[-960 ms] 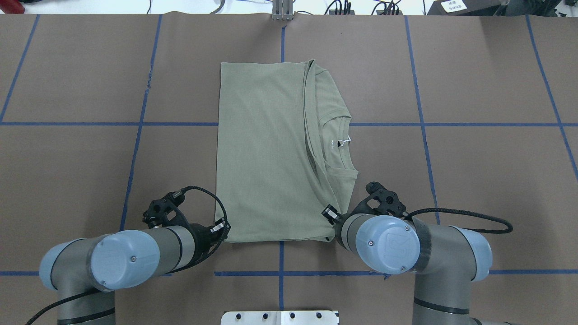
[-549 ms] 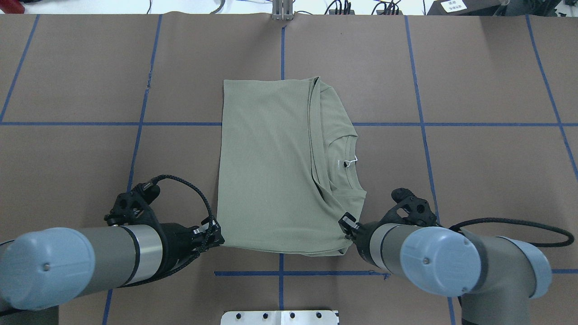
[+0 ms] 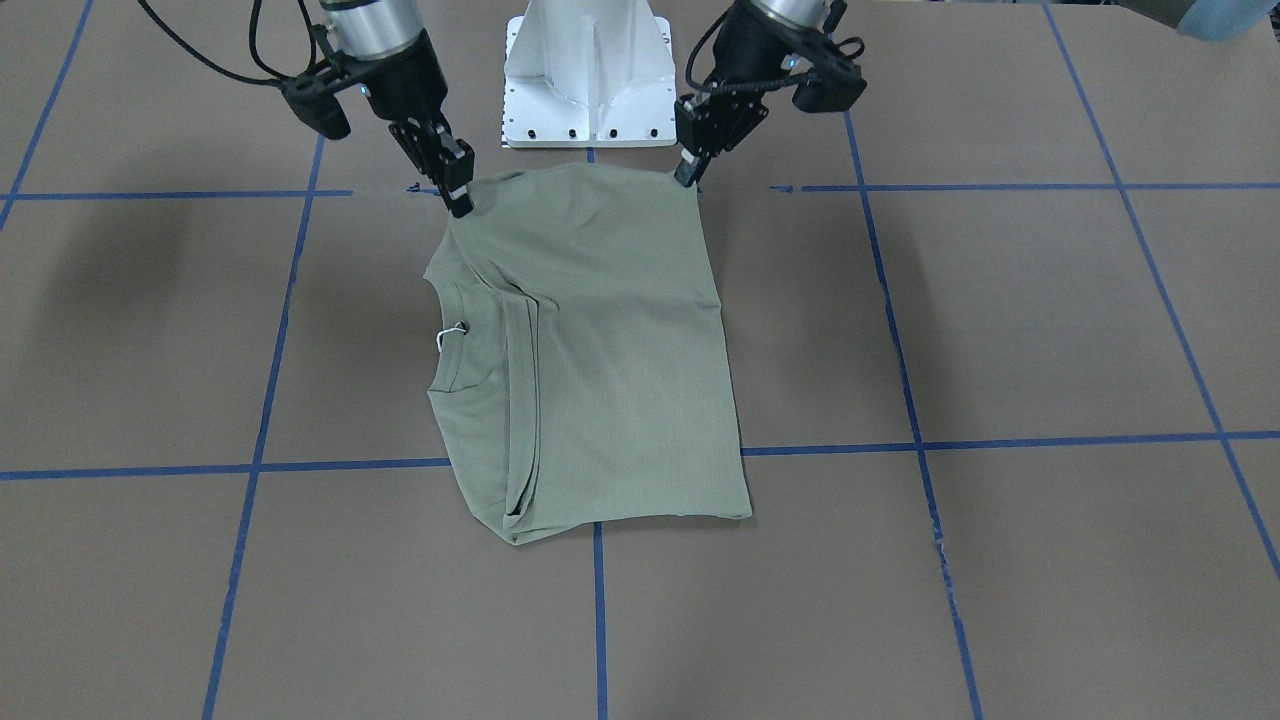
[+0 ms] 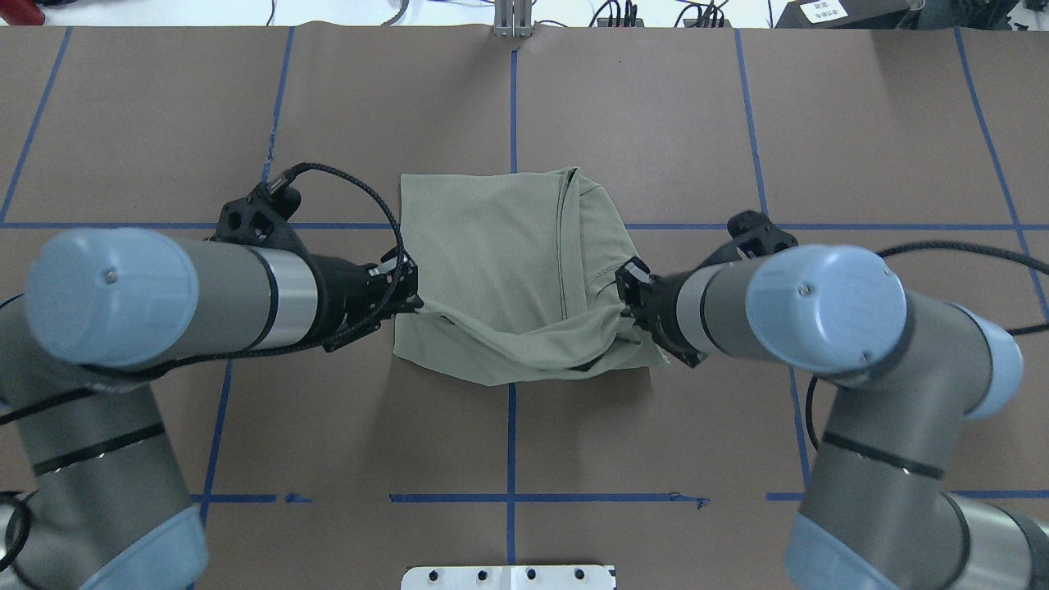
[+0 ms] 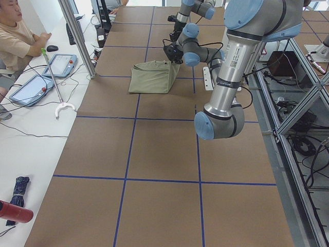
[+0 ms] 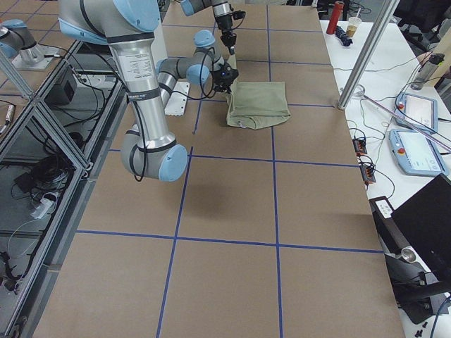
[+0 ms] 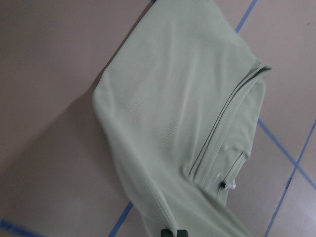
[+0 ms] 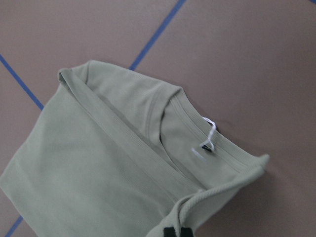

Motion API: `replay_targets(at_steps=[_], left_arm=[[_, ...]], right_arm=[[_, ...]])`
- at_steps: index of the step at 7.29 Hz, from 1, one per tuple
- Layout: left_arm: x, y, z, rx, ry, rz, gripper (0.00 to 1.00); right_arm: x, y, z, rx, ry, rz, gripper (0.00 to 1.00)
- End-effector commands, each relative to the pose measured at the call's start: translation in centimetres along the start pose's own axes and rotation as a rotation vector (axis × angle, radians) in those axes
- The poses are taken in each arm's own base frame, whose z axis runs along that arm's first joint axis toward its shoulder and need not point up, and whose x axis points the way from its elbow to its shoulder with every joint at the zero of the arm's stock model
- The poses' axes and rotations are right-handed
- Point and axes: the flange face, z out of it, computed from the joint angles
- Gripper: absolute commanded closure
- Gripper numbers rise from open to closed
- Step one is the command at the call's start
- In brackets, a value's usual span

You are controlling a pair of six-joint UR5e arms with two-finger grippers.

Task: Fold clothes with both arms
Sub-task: 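Lift the near edge with both grippers and fold it over the far edge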

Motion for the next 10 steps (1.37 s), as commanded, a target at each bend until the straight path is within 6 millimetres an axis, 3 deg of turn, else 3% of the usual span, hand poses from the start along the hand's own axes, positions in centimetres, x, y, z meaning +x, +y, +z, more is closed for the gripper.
replay_targets(at_steps=[1, 3, 4, 6, 7, 8, 9, 10], left_arm=[[2.0, -9.1, 4.9, 0.126, -0.016, 0.069, 1.0], [2.1, -12.9, 9.1, 0.158, 0.001, 0.095, 1.0], [1.7, -13.5, 10.3, 0.155, 0.014, 0.112, 1.0], [0.7, -14.4, 12.0, 0.161, 0.0, 0.135, 1.0], [-0.8, -15.6, 14.4, 0.164, 0.008, 0.154, 0.91], [-2.1, -18.0, 17.3, 0.18, 0.029, 0.221, 0.49], [-2.0, -20.7, 18.1, 0.231, 0.034, 0.289, 0.37], [-1.5, -23.1, 16.7, 0.263, 0.039, 0.3, 0.37]], right_arm=[[-7.1, -7.4, 5.0, 0.092, 0.057, -0.057, 1.0], [-11.4, -7.8, 9.9, 0.083, 0.044, -0.052, 1.0], [-11.5, -8.4, 11.8, 0.07, 0.014, -0.059, 1.0], [-13.6, -9.4, 14.7, 0.072, 0.007, -0.058, 1.0], [-14.0, -10.4, 17.0, 0.072, -0.006, -0.07, 1.0], [-13.5, -12.2, 19.3, 0.08, -0.002, -0.155, 0.04], [-13.8, -13.6, 20.2, 0.098, 0.028, -0.374, 0.0], [-14.2, -16.2, 19.5, 0.108, 0.033, -0.398, 0.0]])
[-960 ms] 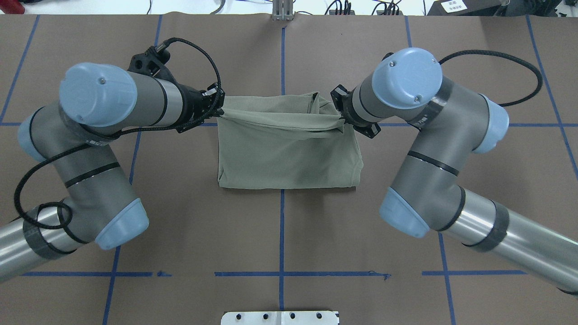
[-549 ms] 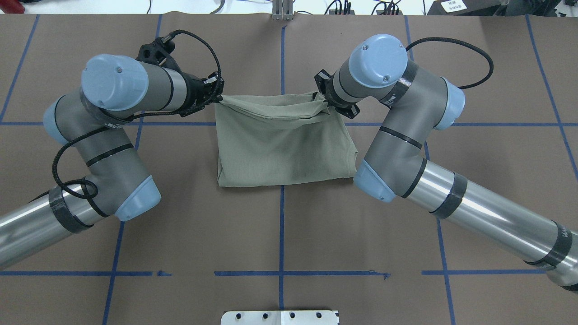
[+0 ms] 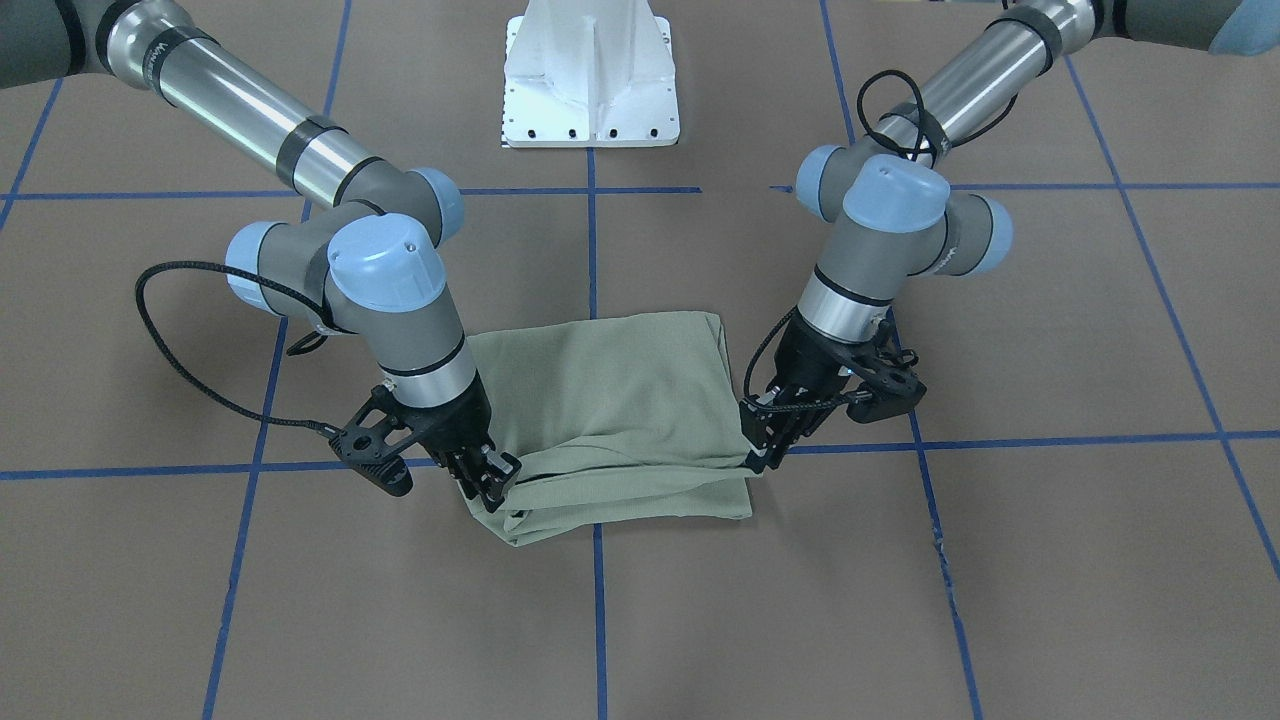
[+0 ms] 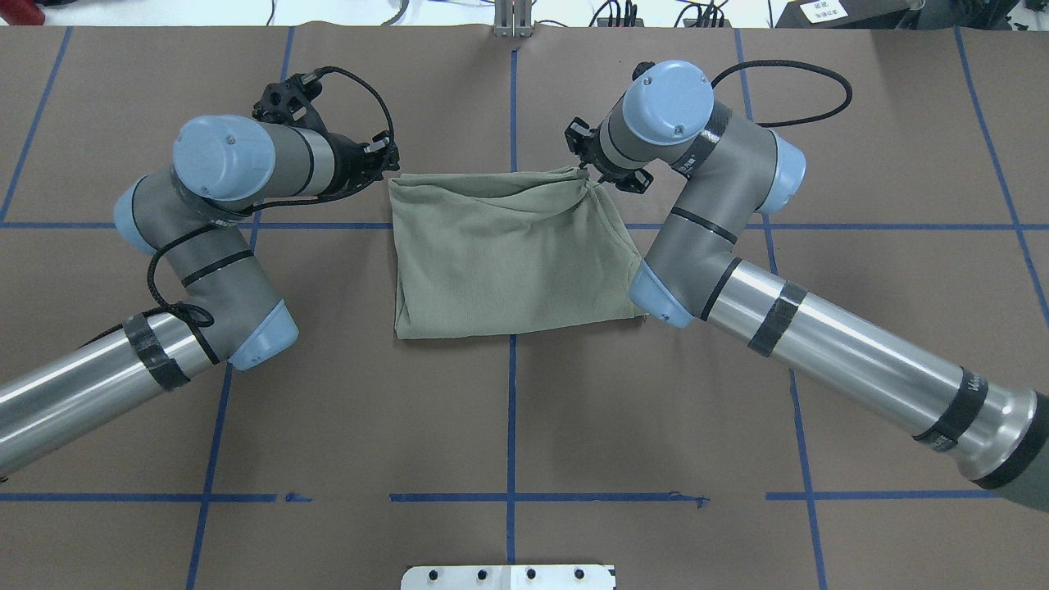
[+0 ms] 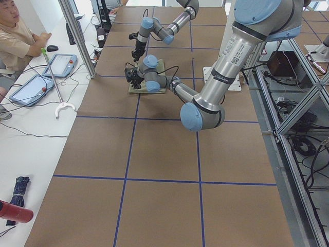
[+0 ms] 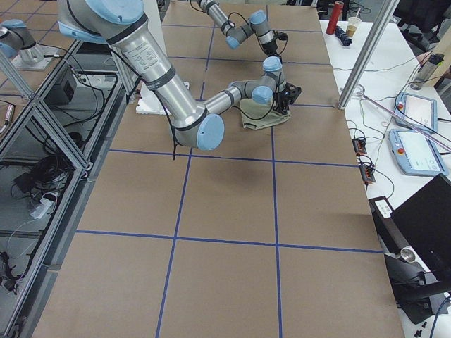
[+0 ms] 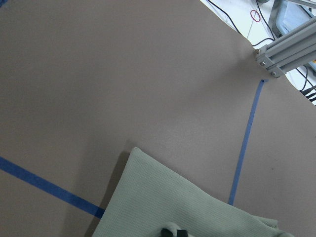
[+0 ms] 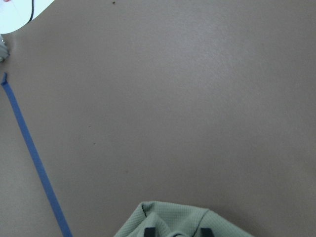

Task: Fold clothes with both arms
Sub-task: 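Lift the near edge with both grippers and fold it over the far edge, then release the shirt and raise both grippers away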

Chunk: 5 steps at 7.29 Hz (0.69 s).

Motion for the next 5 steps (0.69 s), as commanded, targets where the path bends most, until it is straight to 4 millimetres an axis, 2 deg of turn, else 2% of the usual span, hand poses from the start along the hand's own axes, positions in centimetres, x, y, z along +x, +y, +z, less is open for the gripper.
replay_targets(at_steps=[1, 2, 3, 4, 5], left_arm=[[-0.8, -4.4, -0.3, 0.057, 0.005, 0.066, 0.37], [-1.5, -5.7, -0.8, 0.045, 0.001, 0.138, 0.37], [-2.3, -7.2, -1.6, 0.026, -0.001, 0.206, 0.38], [-6.2, -9.0, -3.3, -0.023, -0.02, 0.32, 0.38], [-8.8, -11.2, -6.1, -0.059, -0.017, 0.462, 0.38]], right_arm=[[1.1, -7.5, -1.1, -0.028, 0.014, -0.16, 0.0], [4.4, -13.0, -2.3, -0.071, 0.027, -0.209, 0.0], [6.9, -16.1, -2.9, -0.065, 0.041, -0.263, 0.0], [11.7, -19.9, -3.8, -0.108, 0.054, -0.284, 0.0], [15.8, -22.8, -5.5, -0.155, 0.044, -0.335, 0.0]])
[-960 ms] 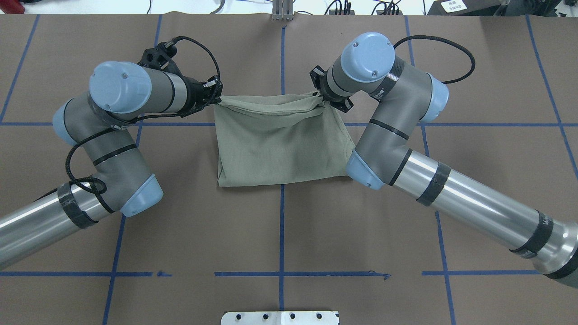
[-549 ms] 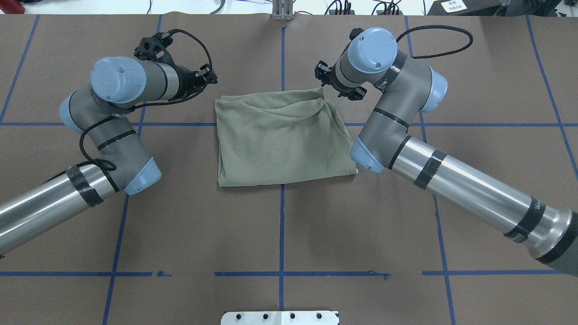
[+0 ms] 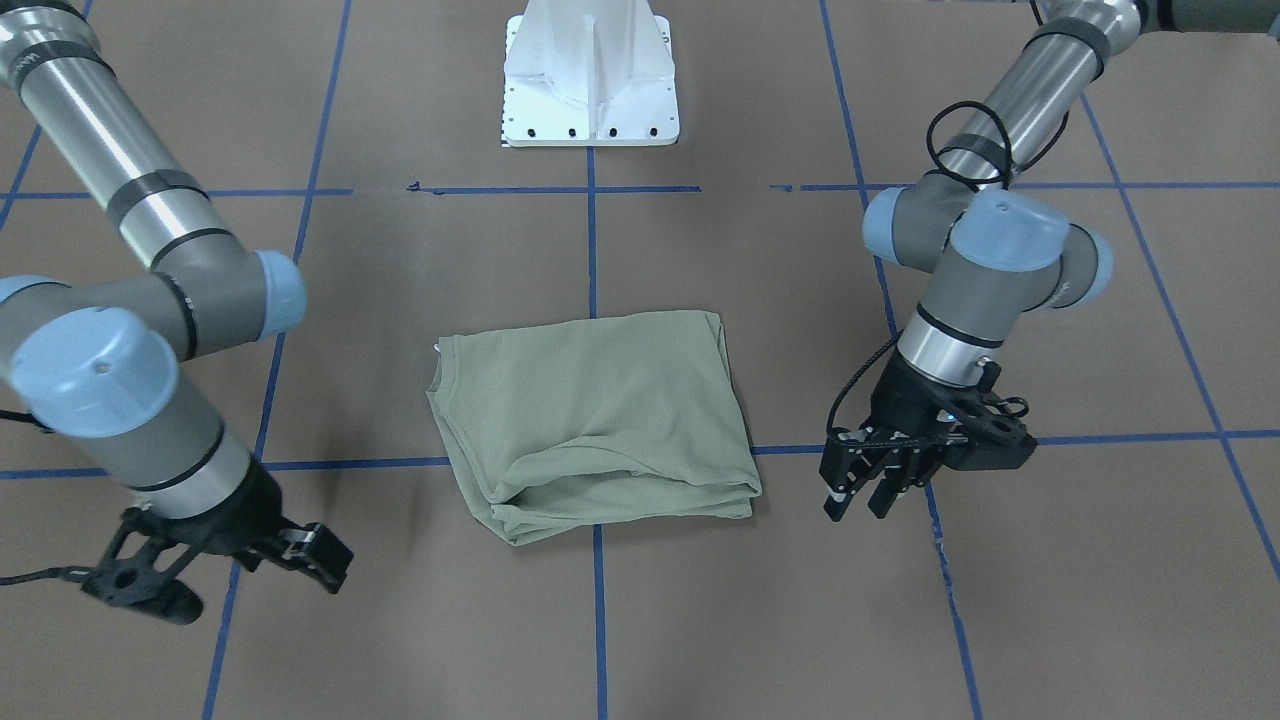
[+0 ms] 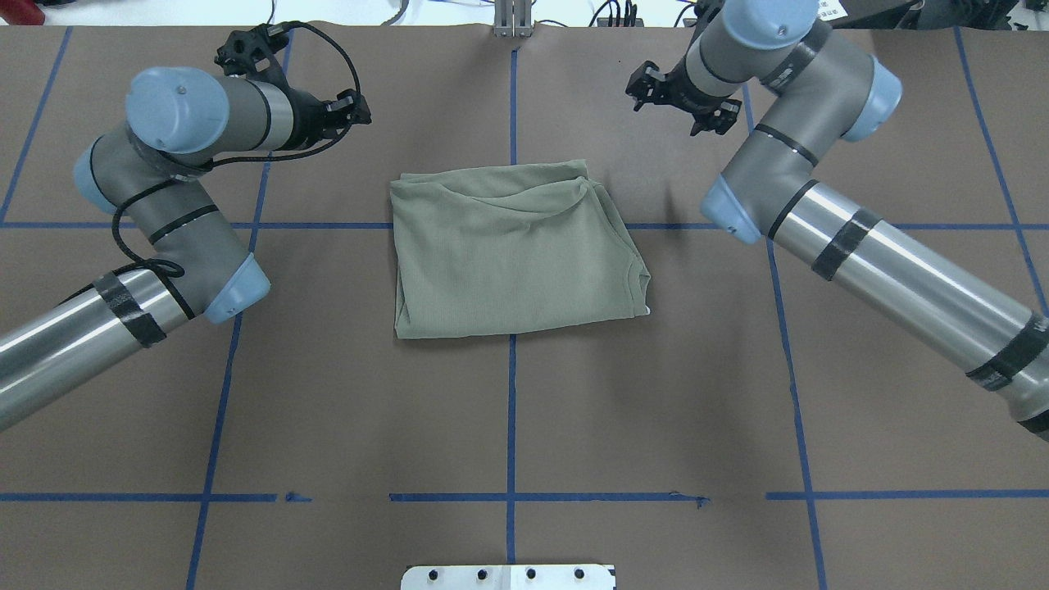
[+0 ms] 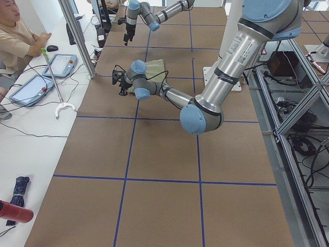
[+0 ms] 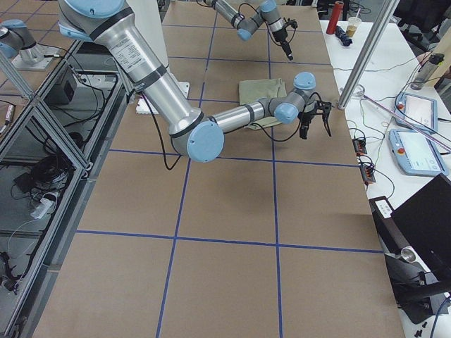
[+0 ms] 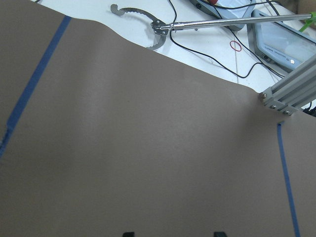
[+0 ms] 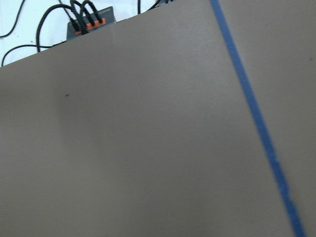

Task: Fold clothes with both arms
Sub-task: 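Release the shirt and raise both grippers away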

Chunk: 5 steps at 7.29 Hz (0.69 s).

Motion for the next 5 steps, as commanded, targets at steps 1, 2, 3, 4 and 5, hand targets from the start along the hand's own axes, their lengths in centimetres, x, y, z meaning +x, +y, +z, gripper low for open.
replay_targets(at_steps=[1, 2, 3, 4, 5], left_arm=[[-6.0, -1.6, -3.9, -0.067, 0.006, 0.221, 0.38], [-7.1, -1.8, -4.1, -0.071, -0.006, 0.258, 0.38], [-7.9, -2.4, -4.6, -0.066, -0.008, 0.275, 0.38], [-9.0, -4.3, -6.1, -0.069, 0.001, 0.285, 0.38], [-10.0, -5.7, -7.1, -0.065, 0.001, 0.289, 0.38]], right_arm=[[5.8, -0.8, -4.0, -0.045, -0.047, -0.078, 0.0], [2.2, 2.3, -5.5, -0.057, -0.083, -0.024, 0.87], [-2.2, 6.6, -4.6, -0.077, -0.109, 0.016, 1.0], [-6.3, 12.4, -4.1, -0.084, -0.138, 0.048, 1.0], [-11.4, 18.3, -2.6, -0.079, -0.152, 0.071, 1.0]])
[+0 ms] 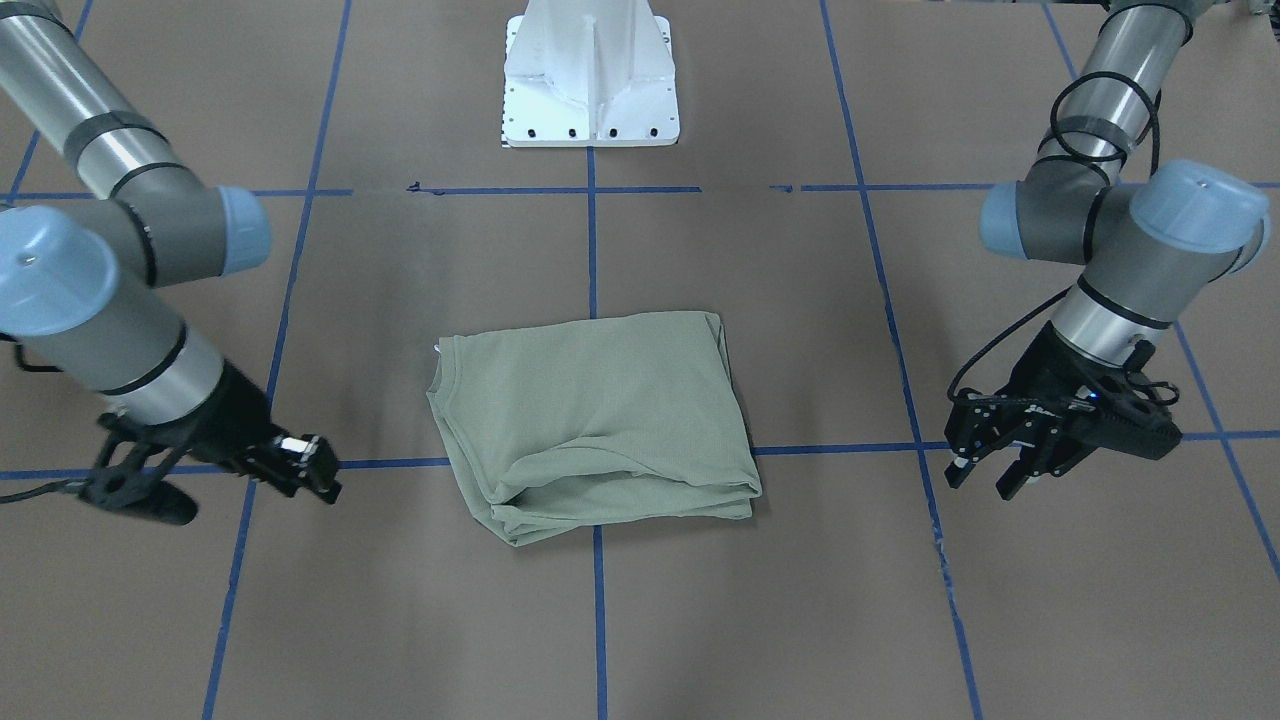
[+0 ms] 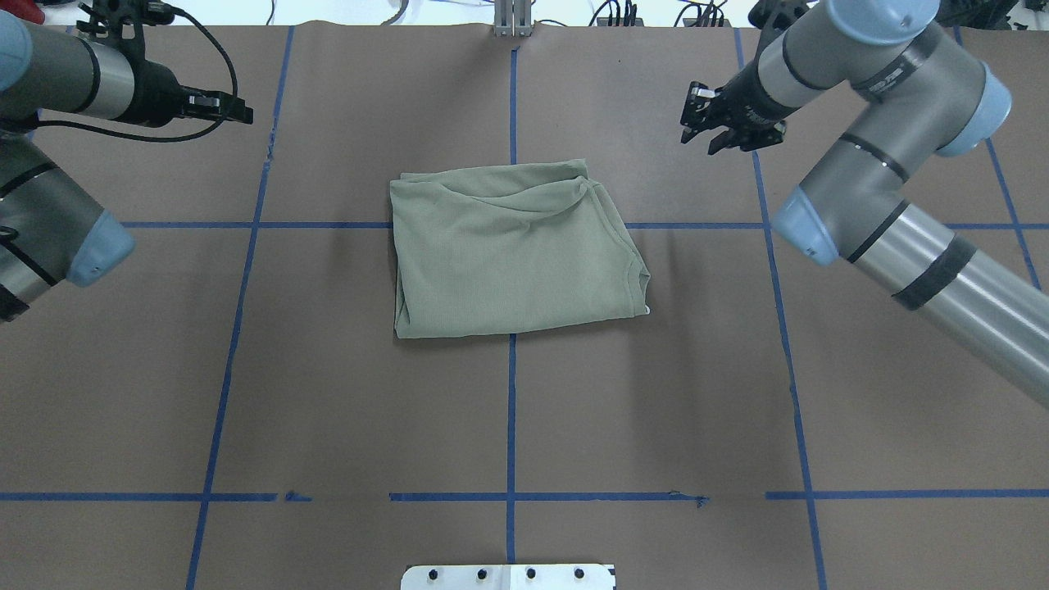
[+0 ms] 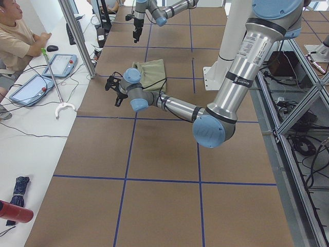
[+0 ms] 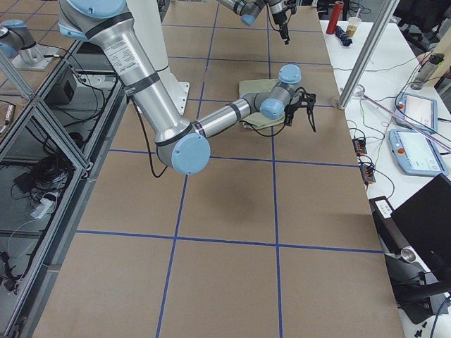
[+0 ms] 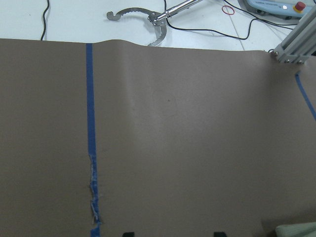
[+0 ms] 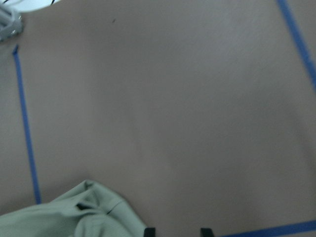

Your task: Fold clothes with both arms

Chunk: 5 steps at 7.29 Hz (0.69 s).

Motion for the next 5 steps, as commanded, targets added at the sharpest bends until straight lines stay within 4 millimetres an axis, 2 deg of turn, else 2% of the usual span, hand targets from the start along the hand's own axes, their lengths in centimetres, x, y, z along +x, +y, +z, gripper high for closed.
replay_targets(at_steps=[1, 2, 4, 5], left_arm=[[-2.2, -0.9, -1.3, -0.004, -0.006, 0.018, 0.38], [-2.2, -0.8, -1.2, -0.008, -0.005, 0.017, 0.38], [-2.2, -0.8, -1.3, -0.008, -0.003, 0.014, 0.38], [-2.3, -0.7, -1.3, -0.011, -0.004, 0.011, 0.38]], right_arm=[[-7.7, 10.2, 3.6, 0.008, -0.024, 0.035, 1.0], [-10.0, 11.0, 4.7, 0.023, -0.005, 0.043, 1.0], [-14.0, 9.5, 8.7, 0.035, 0.045, 0.053, 1.0], [-15.0, 8.9, 10.0, 0.039, 0.069, 0.059, 1.0]])
